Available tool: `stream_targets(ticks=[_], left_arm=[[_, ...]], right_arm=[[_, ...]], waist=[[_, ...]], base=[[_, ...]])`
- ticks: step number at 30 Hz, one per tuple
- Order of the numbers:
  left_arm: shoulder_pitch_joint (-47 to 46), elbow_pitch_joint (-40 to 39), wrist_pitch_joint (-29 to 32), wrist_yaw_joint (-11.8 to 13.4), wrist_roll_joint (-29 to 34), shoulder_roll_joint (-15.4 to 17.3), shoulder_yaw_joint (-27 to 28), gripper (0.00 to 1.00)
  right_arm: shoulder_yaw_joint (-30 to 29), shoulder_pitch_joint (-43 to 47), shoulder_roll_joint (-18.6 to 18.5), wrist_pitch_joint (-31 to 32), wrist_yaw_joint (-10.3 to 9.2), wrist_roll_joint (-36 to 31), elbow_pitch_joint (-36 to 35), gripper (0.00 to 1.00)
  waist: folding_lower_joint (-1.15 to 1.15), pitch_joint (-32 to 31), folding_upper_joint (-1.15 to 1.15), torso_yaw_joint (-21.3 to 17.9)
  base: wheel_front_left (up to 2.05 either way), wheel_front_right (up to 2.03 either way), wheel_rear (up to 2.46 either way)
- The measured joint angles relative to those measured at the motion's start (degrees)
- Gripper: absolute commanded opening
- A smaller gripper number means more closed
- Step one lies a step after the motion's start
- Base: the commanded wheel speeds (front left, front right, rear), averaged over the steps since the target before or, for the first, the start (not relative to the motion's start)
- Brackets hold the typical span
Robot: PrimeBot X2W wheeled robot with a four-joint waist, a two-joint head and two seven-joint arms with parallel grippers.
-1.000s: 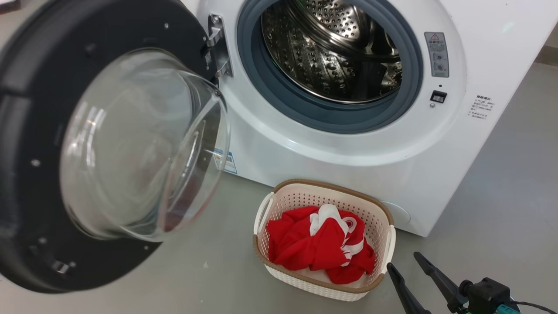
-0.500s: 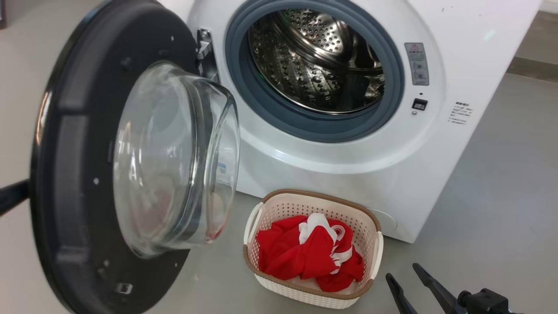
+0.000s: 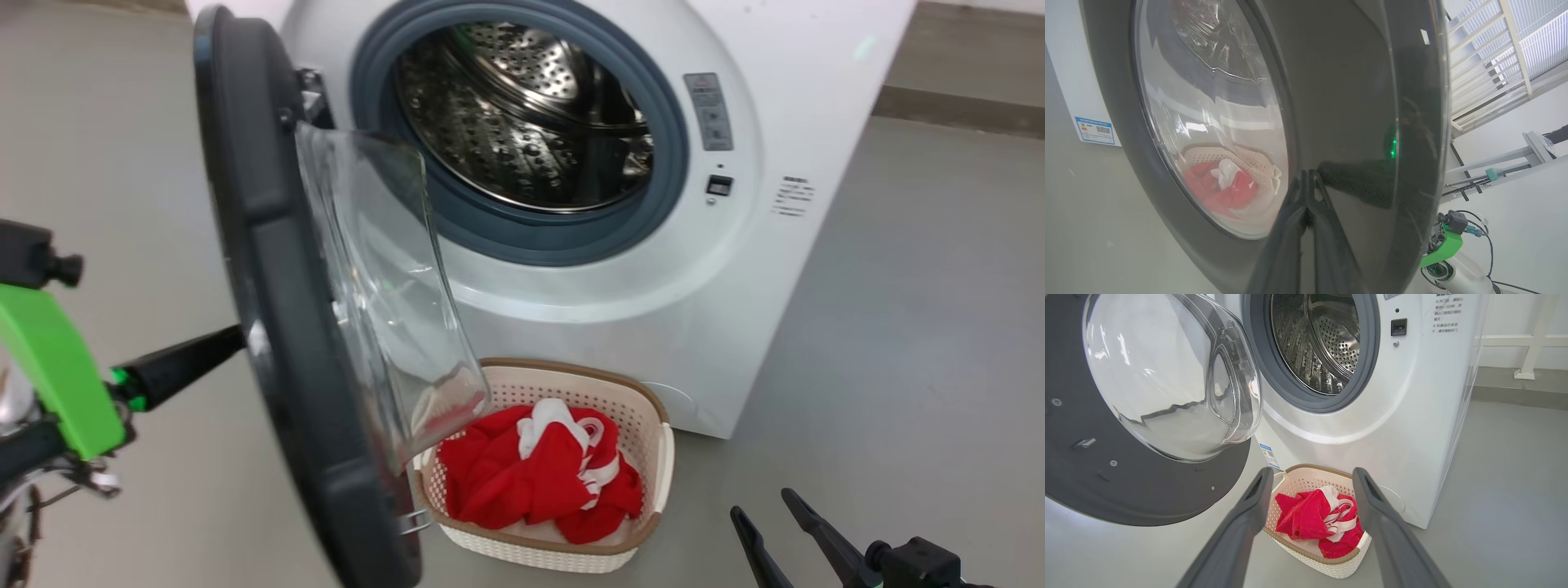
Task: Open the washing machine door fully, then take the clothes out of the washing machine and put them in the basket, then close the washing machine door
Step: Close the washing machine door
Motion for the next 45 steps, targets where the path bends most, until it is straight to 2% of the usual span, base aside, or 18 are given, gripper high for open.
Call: stream_targets(ticks=[8,19,30,39,45], left_arm=[[-0.6,-2.1,-5.9,0.0,1.3,-2.6,-4.1,0.0],[-7.4,0.3,-19.5,0.0,5.4,-6.6,-9.1,0.0],[-15.5,6.9,-30.1,0.0,7.5,-6.9,-12.4,0.0],[-20.0,12.7,-37.8,-0.1,7.6,-5.0,-13.1,0.0],[-22.2,16.0,-41.3,-0.1,6.8,-4.4,-13.9,0.0]], right_arm=[[-0.7,-0.1,0.0,0.0,0.0,0.0,-0.3,1.0],[-2.0,-2.1,0.5,0.0,0.0,0.0,-0.8,1.0],[-3.2,-5.6,2.0,0.0,0.0,0.0,-1.1,1.0],[-3.4,-7.4,2.6,0.0,0.0,0.0,-1.1,1.0],[-3.4,-7.5,3.1,0.0,0.0,0.0,-1.1,1.0]], waist=[[0.0,0.7,0.0,-3.8],[0.0,3.5,0.0,-11.4],[0.0,7.8,0.0,-18.2],[0.0,10.6,0.0,-23.6],[0.0,11.9,0.0,-25.7]], base=[[0.0,0.0,0.0],[0.0,0.0,0.0],[0.0,0.0,0.0],[0.0,0.0,0.0],[0.0,0.0,0.0]])
